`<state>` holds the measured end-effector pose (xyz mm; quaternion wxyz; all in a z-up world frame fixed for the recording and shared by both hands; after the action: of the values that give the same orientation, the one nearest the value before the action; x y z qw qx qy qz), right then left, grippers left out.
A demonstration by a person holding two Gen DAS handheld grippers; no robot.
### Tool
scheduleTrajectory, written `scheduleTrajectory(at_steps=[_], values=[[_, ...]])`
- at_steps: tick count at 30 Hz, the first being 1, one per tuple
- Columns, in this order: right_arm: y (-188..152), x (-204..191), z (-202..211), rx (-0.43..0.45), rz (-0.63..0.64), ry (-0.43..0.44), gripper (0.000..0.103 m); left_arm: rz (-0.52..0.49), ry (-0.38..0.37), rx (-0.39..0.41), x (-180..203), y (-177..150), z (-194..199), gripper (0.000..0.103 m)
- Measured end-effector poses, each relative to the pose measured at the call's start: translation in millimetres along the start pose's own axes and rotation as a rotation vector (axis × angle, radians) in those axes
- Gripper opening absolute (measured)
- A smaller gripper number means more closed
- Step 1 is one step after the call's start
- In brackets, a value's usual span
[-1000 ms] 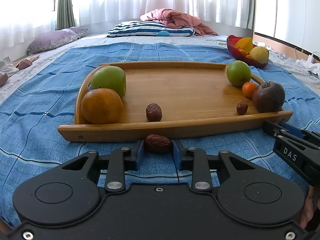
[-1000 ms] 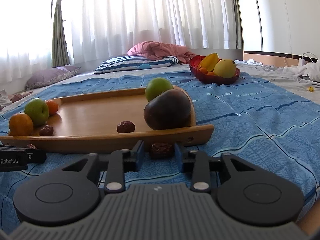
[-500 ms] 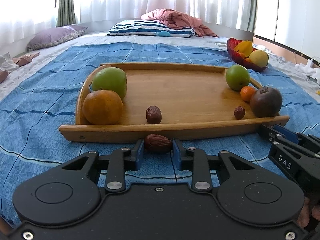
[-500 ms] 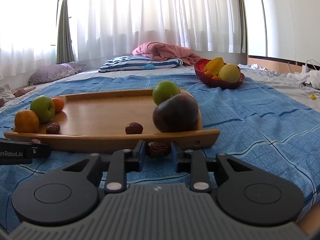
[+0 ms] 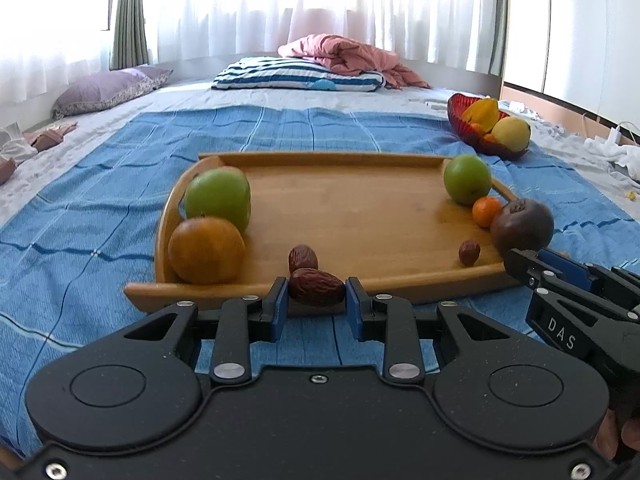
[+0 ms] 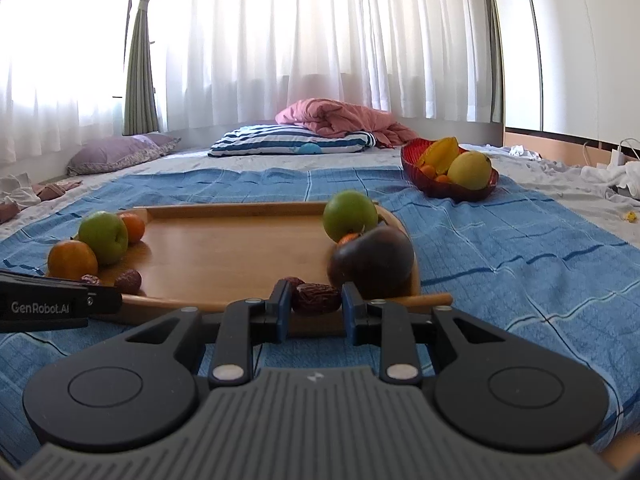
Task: Organize fruits
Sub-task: 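Close the left gripper on a dark red date while the right grasps another date, then lift and carry both dates over the tray with both grippers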
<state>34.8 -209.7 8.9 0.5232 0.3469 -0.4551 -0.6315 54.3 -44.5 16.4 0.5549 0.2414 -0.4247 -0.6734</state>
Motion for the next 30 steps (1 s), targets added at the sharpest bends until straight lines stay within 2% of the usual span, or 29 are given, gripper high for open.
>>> scheduleTrajectory(at_steps=[12,30], values=[[14,-5,-2,0.017,0.023,0.014,0.032,0.002,-0.017,0.023,-3,19,3,0.029],[32,-10,-19,-0.003,0.013,0.056,0.032,0.039,-0.047,0.018,-11,48,-9,0.029]])
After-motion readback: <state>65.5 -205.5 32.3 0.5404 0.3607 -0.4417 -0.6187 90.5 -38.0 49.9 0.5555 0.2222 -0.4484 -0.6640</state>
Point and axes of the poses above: each gripper's, at about its wrist camera, not at the fingertips, and z roughly against the way its jaws point, x to its right, y to its top, the point moved 2 cm from there along -z, roughly the way its jaws point, and after that the axes turned 13 degrees about -y, right-handed, at the moved point
